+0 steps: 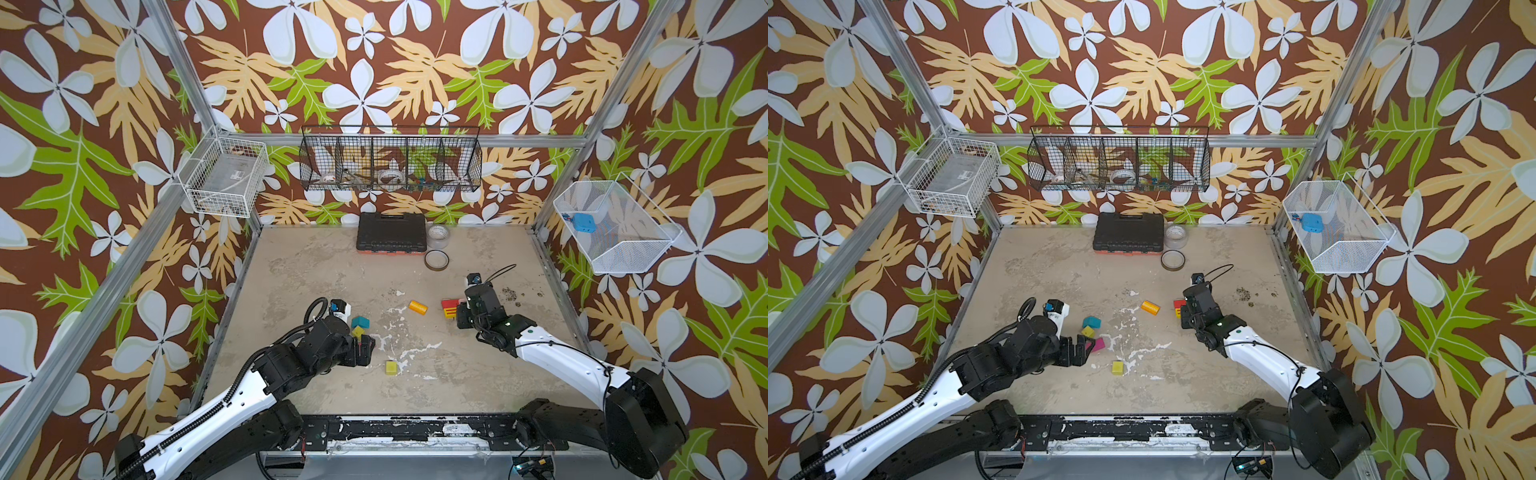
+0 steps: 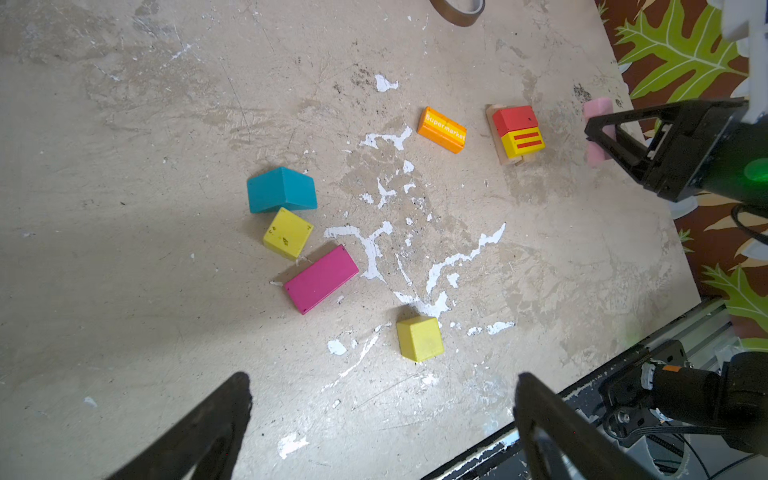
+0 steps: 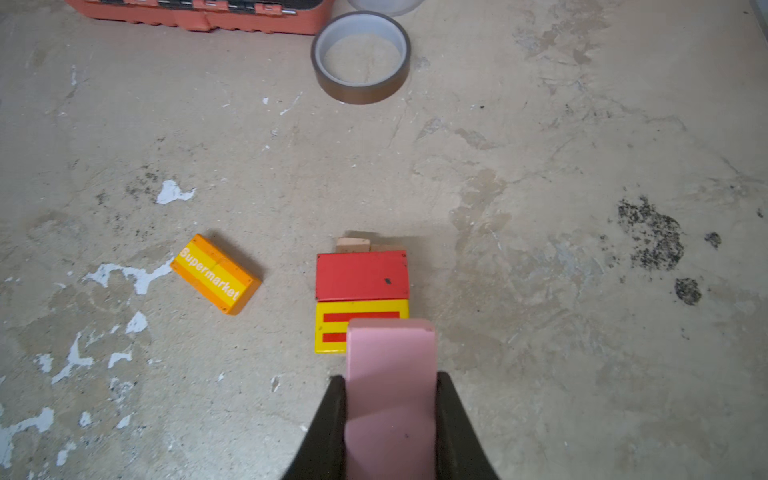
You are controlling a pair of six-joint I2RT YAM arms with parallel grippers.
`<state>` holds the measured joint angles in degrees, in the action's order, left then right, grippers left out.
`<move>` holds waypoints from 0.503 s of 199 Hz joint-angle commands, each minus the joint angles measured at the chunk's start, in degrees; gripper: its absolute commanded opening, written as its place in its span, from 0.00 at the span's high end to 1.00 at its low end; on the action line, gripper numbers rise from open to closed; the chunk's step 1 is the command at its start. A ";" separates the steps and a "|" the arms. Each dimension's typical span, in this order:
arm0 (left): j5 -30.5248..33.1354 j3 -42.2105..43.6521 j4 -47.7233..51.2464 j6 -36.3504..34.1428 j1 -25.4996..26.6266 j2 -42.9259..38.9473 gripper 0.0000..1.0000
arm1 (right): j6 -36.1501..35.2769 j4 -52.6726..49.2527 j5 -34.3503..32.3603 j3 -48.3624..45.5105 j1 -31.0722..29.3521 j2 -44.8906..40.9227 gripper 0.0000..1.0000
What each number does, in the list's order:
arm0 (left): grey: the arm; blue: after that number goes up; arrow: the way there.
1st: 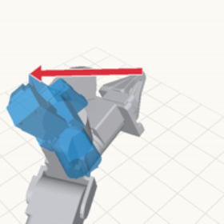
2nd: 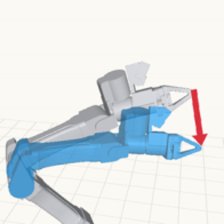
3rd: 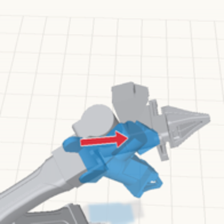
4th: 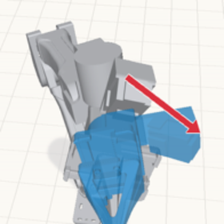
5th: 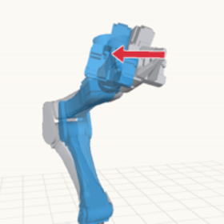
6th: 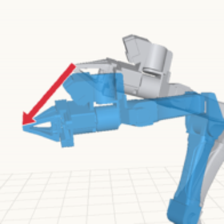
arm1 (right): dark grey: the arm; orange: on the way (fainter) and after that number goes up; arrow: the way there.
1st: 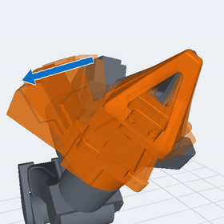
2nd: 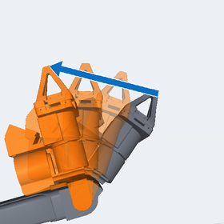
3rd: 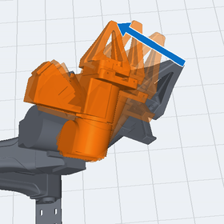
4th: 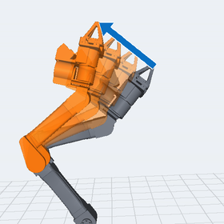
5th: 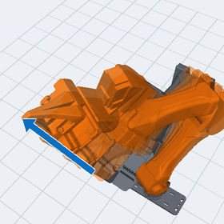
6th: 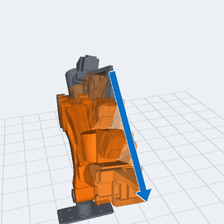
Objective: Build the wood block tower
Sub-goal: 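Lift the pink block with the right gripper and carry it to the stack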
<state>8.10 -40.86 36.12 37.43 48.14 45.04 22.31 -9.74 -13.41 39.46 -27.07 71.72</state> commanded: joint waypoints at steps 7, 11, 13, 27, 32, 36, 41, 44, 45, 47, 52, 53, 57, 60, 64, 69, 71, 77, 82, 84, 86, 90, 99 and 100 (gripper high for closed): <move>-0.45 0.17 -1.27 -0.04 -0.01 0.25 0.00 | -1.55 1.21 2.47 0.94 1.72 2.47 0.89; -0.45 0.17 -1.23 -0.01 0.01 0.11 0.00 | -1.71 1.34 2.36 1.18 1.71 3.08 0.90; -0.45 0.17 -1.23 -0.04 -0.02 0.02 0.00 | -1.75 1.40 2.34 1.29 1.72 3.31 0.90; -0.21 0.17 -1.32 0.01 -0.04 -0.60 0.00 | -2.25 2.04 2.46 2.08 1.76 5.26 0.90; -0.06 0.17 -1.34 0.00 -0.05 -0.65 0.00 | -2.47 2.16 2.64 2.39 1.77 5.86 0.90; -0.10 0.17 -1.25 0.01 0.00 -0.65 0.00 | -2.53 2.18 2.71 2.65 1.82 6.43 0.90; -0.08 0.22 -1.31 0.02 0.01 -0.52 0.00 | -2.53 2.18 2.71 3.06 1.81 7.12 0.90; -0.07 0.24 -1.29 0.01 -0.01 -0.41 0.00 | -2.53 2.18 2.73 3.28 1.80 7.53 0.90; -0.09 0.20 -1.35 0.01 -0.04 -0.36 0.00 | -2.53 2.18 2.71 3.40 1.78 7.67 0.90; -0.14 0.18 -1.32 0.01 -0.06 -0.27 0.00 | -2.53 2.18 2.69 3.55 1.76 7.91 0.90; -0.25 0.25 -1.32 -0.03 -0.02 -0.07 0.00 | -2.61 2.26 2.75 3.88 1.78 8.51 0.90; -0.26 0.25 -1.32 -0.01 -0.04 -0.01 0.00 | -2.61 2.31 2.76 3.96 1.81 8.69 0.90; -0.35 0.26 -1.32 0.01 -0.03 0.16 0.00 | -2.80 2.47 2.85 4.18 1.82 9.00 0.90; -0.44 0.26 -1.33 -0.01 -0.02 0.26 0.00 | -2.94 2.59 2.86 4.34 1.82 9.43 0.90; -0.51 0.26 -1.36 0.01 -0.05 0.36 0.00 | -3.14 2.70 2.86 4.58 1.87 9.88 0.90; -0.62 0.26 -1.32 -0.15 -0.04 0.40 0.00 | -3.39 2.99 2.80 4.75 1.93 10.38 0.90; -0.62 0.26 -1.31 -0.14 -0.06 0.36 0.00 | -3.53 3.13 2.78 4.86 1.98 10.48 0.90; -0.63 0.23 -1.32 -0.12 0.01 0.24 0.00 | -3.72 3.46 2.62 5.00 2.09 11.02 0.90; -0.56 0.26 -1.41 -0.12 -0.06 0.03 0.00 | -3.89 3.77 2.65 5.05 2.27 11.43 0.90; -0.52 0.21 -1.38 -0.15 -0.06 -0.02 0.00 | -3.92 3.90 2.72 5.09 2.39 11.58 0.90; -0.49 0.25 -1.40 -0.12 0.00 -0.10 0.00 | -3.96 4.04 2.76 5.12 2.49 11.70 0.90; -0.45 0.26 -1.40 -0.12 -0.05 -0.20 0.00 | -4.01 4.35 3.06 5.18 2.71 12.00 0.90; -0.28 0.26 -1.39 -0.01 0.02 -0.23 0.00 | -4.02 5.12 3.91 5.10 3.31 12.63 0.90; -0.28 0.26 -1.35 -0.04 -0.02 -0.22 0.00 | -4.02 5.23 4.00 5.10 3.41 12.73 0.90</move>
<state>7.44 -40.73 36.10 37.43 48.14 45.08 19.22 -7.11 -10.33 44.23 -24.67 83.24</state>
